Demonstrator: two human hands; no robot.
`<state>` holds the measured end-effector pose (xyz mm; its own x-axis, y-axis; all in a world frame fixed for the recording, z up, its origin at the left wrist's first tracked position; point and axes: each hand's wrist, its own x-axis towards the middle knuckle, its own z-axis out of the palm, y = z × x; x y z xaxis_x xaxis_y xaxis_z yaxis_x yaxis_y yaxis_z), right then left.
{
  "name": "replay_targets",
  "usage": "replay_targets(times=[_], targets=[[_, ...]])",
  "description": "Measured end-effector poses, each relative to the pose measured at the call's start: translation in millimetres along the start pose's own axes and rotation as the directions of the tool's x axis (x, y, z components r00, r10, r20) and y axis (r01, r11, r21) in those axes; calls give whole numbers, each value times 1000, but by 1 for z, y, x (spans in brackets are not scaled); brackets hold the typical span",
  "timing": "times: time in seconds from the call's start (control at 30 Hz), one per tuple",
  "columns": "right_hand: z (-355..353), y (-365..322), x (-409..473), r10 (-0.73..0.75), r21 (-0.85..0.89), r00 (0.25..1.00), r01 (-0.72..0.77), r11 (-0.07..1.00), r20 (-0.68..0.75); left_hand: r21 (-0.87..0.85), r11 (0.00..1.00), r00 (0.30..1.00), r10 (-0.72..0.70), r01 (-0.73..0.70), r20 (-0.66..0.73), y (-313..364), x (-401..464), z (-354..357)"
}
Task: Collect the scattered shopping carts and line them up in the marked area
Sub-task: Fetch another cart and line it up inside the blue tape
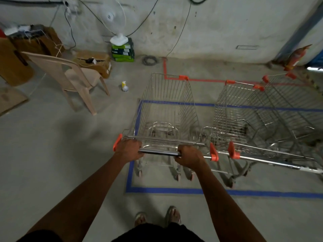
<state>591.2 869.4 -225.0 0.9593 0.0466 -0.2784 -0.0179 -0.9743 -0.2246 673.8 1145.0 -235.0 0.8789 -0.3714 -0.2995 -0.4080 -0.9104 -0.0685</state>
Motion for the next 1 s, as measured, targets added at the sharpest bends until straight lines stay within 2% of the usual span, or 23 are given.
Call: replay_targets(times=[0.1, 0.2, 0.27, 0.4, 0.53, 0.73, 0.87, 1.0], targets=[[-4, 19, 11, -22, -154, 994, 5, 988, -107, 36, 999, 999, 19, -18, -33, -6, 7, -1], [-11, 45, 16, 37, -212, 980, -79, 974, -196, 81, 996, 997, 45, -39, -66, -11, 14, 0], [-14, 63, 20, 72, -212, 988, -99, 972, -134, 81, 997, 998, 26, -21, -53, -11, 20, -1], [-12, 72, 29, 29, -222, 999, -33, 975, -21, 81, 996, 999, -27, 29, -32, -8, 25, 5], [-7, 74, 30, 4, -243, 1000, -6, 970, -6, 91, 995, 999, -22, 26, -44, -8, 19, 14], [2, 87, 25, -50, -262, 999, 47, 964, -5, 10, 1000, 996, 15, -14, -91, -4, 2, 26], [10, 86, 10, -87, -217, 992, 65, 974, -91, -6, 999, 992, 38, -39, -117, -1, -16, 30], [19, 77, -12, -54, -194, 971, 8, 981, -235, -44, 999, 993, 16, -21, -120, -1, -33, 36]])
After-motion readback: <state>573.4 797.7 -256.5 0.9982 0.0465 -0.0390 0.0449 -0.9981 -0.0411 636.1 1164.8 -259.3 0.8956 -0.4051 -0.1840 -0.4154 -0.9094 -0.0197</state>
